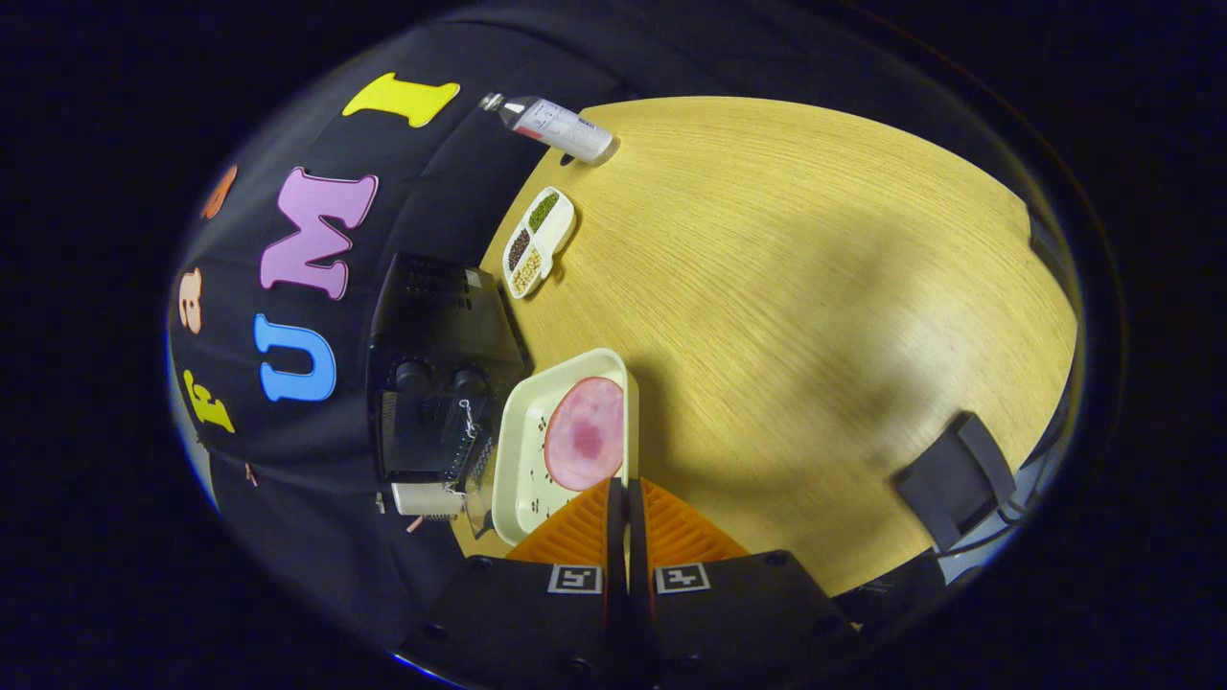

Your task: Open the toaster oven, put the food inside, and close the toaster oven door.

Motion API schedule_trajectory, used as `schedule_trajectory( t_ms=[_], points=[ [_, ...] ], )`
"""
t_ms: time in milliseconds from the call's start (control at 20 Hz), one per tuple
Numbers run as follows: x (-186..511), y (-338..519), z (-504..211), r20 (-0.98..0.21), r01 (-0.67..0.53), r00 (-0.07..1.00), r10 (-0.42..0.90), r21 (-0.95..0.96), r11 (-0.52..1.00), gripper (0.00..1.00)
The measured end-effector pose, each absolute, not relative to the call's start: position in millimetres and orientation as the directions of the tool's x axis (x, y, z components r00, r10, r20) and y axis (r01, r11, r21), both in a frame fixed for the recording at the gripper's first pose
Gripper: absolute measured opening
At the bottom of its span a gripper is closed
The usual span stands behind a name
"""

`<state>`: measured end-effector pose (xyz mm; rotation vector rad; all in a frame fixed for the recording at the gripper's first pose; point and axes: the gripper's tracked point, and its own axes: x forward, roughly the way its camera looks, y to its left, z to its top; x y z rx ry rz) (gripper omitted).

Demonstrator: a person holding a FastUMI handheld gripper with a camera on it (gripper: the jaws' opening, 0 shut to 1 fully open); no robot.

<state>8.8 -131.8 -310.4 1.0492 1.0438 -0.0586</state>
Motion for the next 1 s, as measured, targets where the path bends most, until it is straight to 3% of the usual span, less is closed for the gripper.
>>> schedule_trajectory(
  t_ms=[550, 1000],
  points=[
    [15.2, -53.2, -276.6, -0.65, 0.464, 0.651, 0.393, 0.75, 0.472, 0.06],
    [41.4, 28.0, -263.6, -0.614, 0.433, 0.651, 0.447, 0.784, 0.446, 0.06]
  ],
)
